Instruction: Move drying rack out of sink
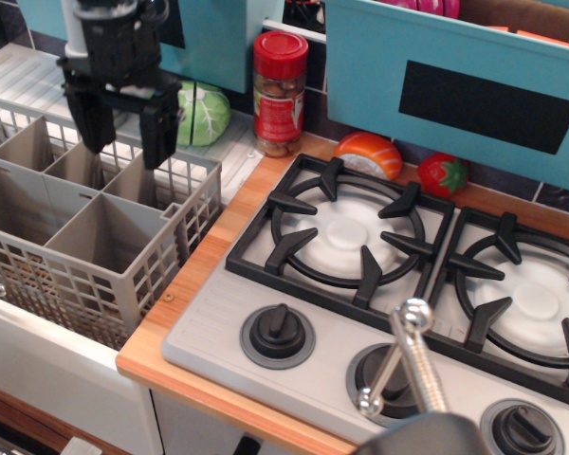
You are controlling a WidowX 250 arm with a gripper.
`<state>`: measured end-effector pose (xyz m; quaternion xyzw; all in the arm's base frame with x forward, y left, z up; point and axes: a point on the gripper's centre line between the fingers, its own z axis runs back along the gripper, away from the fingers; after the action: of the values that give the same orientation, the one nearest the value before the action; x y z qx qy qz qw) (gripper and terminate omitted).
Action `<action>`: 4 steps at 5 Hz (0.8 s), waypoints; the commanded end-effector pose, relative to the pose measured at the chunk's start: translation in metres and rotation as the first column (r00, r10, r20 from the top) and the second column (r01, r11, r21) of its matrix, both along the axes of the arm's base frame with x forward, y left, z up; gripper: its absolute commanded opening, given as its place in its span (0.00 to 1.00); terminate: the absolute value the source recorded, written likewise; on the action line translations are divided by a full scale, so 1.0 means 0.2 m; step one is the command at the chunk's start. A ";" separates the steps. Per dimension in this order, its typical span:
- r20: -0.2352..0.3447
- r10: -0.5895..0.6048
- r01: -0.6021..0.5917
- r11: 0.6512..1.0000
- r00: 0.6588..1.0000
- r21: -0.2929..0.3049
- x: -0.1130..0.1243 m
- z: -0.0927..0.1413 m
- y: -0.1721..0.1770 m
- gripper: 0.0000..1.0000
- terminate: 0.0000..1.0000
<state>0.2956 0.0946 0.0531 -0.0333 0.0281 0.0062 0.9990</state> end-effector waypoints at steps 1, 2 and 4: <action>0.047 -0.009 0.006 0.999 0.999 0.053 -0.01 -0.16 0.06 1.00 0.00; 0.047 0.020 -0.022 0.999 0.999 0.038 -0.01 -0.22 0.04 1.00 0.00; 0.070 0.067 -0.070 0.997 0.995 0.035 0.01 -0.24 0.04 0.00 0.00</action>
<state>0.2934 0.1011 -0.0019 -0.0197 0.0039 0.0423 0.9989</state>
